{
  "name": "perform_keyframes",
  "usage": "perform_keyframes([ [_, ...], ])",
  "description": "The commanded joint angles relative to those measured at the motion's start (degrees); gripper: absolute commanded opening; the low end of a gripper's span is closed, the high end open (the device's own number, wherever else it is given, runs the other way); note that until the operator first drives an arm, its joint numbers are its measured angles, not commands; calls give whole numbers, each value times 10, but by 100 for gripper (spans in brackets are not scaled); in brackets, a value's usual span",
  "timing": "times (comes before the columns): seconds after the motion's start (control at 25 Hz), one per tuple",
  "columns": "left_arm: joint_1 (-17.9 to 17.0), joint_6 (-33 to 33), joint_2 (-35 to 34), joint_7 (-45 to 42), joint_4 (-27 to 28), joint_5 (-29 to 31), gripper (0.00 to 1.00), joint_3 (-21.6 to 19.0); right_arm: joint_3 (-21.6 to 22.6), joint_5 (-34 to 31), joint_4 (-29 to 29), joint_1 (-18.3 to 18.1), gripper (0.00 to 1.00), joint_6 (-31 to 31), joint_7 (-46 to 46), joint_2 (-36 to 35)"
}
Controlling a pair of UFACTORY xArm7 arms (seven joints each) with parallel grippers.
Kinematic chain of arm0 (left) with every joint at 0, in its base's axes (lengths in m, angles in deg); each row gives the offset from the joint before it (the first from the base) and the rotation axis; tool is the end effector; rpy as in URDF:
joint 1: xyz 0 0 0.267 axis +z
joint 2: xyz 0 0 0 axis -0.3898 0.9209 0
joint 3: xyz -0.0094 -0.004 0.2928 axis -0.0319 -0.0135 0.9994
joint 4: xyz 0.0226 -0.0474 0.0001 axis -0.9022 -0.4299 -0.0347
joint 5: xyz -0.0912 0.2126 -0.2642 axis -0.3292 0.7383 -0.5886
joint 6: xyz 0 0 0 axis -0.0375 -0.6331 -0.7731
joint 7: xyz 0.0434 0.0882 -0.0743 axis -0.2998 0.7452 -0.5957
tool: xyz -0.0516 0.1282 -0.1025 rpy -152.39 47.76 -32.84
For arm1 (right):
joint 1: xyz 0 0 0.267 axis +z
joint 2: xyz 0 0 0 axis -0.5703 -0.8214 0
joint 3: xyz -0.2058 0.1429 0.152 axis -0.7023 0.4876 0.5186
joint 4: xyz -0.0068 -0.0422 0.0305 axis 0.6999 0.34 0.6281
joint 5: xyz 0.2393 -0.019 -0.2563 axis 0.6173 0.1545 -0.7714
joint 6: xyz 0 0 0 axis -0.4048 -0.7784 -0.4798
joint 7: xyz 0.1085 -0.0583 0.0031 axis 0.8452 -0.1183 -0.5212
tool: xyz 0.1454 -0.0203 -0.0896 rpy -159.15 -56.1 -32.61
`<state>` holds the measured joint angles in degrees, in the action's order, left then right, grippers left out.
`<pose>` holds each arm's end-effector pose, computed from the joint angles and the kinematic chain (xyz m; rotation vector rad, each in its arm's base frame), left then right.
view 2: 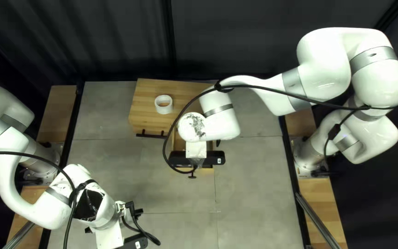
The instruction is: Open drawers and place objects into drawer and close
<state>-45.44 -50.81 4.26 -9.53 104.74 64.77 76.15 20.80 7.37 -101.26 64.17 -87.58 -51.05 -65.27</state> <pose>0.3611 -0.2618 0.1198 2.4749 -1.7951 -0.0054 0.4602 -0.0650 0.1614 2.0448 1.9634 -0.5018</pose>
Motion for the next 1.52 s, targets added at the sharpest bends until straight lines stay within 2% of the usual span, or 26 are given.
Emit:
perform_keyframes([
  [0.04, 0, 0, 0, 0, 0, 0, 100, 0, 5, -5, 3, 7, 0, -10, 9, 14],
  [0.16, 0, 0, 0, 0, 0, 0, 100, 0, 15, -5, -3, 19, 0, -39, 24, 28],
  [0.4, 0, 0, 0, 0, 0, 0, 100, 0, 62, 16, -42, 63, 0, -168, 95, 84],
  [0.64, 0, 0, 0, 0, 0, 0, 100, 0, 82, 63, -71, 80, 0, -228, 155, 89],
  [1.0, 0, 0, 0, 0, 0, 0, 100, 0, 105, 140, -73, 102, 0, -267, 302, 84],
  [1.52, 0, 0, 0, 0, 0, 0, 100, 0, 147, 171, 26, 133, 0, -224, 420, 159],
])
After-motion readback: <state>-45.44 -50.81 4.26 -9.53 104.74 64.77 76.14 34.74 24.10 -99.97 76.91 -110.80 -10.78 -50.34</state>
